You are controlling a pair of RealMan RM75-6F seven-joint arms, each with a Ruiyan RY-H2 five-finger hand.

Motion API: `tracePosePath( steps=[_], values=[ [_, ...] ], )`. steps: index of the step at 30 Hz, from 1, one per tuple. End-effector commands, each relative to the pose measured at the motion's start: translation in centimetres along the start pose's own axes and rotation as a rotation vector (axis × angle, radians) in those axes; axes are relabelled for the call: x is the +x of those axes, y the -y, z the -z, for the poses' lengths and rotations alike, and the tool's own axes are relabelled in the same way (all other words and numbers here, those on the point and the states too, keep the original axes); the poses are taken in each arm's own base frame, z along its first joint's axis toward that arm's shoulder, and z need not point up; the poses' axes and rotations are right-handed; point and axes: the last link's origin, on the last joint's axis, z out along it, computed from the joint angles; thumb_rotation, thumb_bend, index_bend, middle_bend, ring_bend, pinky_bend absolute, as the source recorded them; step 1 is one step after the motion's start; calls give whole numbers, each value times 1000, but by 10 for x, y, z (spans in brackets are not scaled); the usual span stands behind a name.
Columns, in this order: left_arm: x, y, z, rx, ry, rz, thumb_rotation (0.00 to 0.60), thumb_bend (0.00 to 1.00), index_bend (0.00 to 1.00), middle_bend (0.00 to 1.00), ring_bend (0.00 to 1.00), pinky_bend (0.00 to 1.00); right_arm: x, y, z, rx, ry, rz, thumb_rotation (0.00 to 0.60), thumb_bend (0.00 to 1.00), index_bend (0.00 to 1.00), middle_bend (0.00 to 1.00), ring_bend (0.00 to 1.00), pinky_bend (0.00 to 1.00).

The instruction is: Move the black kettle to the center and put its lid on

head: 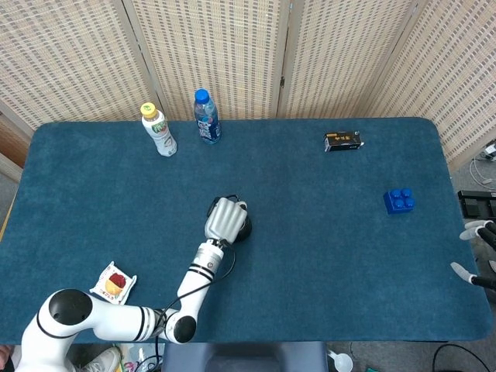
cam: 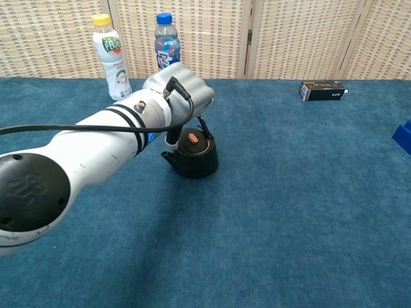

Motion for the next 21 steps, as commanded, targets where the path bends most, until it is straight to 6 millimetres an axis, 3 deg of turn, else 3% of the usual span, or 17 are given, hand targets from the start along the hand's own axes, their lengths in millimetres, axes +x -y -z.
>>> tracePosePath(
  steps=[1, 8, 17, 21],
  values=[
    [0, 4, 2, 9, -1, 6, 600, 36, 347, 945, 662, 720, 0, 0, 0, 0, 2, 1, 600, 175, 427, 325, 189, 193],
    [-1, 13, 8, 17, 37, 41, 600, 59, 402, 946, 662, 720, -3, 2, -1, 0, 5, 4, 600, 175, 427, 325, 189, 193],
    [-3, 15, 12, 0, 116, 104, 600, 425, 383, 942, 658, 720, -3, 2, -3, -2, 9, 6, 600, 175, 427, 325, 189, 193],
    [-4, 14, 15, -14, 155, 145, 600, 468, 374, 942, 658, 720, -3, 2, -3, -3, 9, 6, 600, 175, 427, 325, 189, 193]
  ],
)
